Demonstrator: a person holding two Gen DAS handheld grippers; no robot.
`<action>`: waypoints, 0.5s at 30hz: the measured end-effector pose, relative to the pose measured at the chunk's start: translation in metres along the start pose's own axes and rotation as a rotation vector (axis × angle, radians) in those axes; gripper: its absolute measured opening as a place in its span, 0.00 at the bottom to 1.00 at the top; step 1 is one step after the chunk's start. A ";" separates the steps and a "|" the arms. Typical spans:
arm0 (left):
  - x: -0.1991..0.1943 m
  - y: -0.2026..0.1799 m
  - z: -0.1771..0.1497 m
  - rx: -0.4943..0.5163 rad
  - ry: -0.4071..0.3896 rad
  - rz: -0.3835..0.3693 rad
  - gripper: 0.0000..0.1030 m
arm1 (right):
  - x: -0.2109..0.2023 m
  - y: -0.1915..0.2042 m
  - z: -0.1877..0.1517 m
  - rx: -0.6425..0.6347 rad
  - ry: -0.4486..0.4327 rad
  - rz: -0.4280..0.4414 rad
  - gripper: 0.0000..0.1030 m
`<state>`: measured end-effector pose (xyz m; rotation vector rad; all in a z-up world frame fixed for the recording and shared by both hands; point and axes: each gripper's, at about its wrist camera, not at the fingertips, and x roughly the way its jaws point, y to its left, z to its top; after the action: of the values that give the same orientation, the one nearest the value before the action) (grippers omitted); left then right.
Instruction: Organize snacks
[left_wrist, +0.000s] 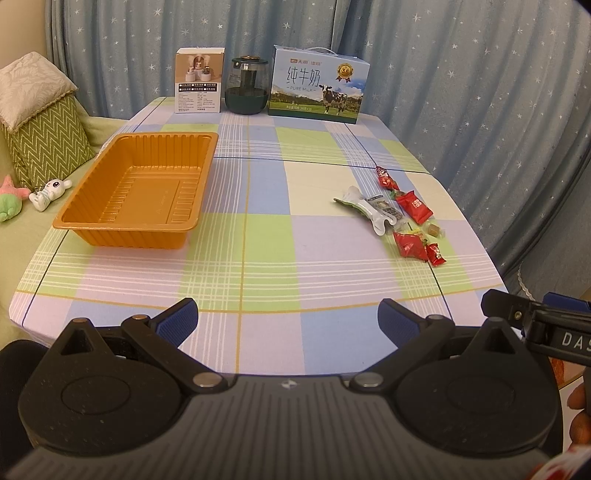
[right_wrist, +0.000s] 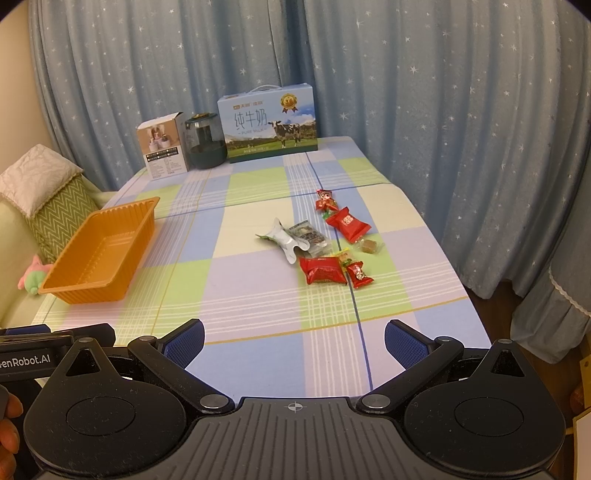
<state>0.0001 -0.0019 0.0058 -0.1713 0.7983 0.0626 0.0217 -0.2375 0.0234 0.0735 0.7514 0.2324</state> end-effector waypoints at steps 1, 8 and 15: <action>0.000 0.000 0.000 0.001 0.000 0.000 1.00 | 0.000 0.000 0.000 0.000 0.000 0.000 1.00; 0.000 0.000 0.000 0.000 0.000 0.002 1.00 | 0.004 0.002 0.001 0.001 0.003 -0.002 1.00; -0.001 0.000 0.001 0.000 -0.007 -0.002 1.00 | 0.004 -0.001 -0.003 0.004 -0.002 0.000 1.00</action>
<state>-0.0003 -0.0016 0.0069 -0.1717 0.7912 0.0611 0.0223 -0.2372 0.0181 0.0770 0.7501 0.2310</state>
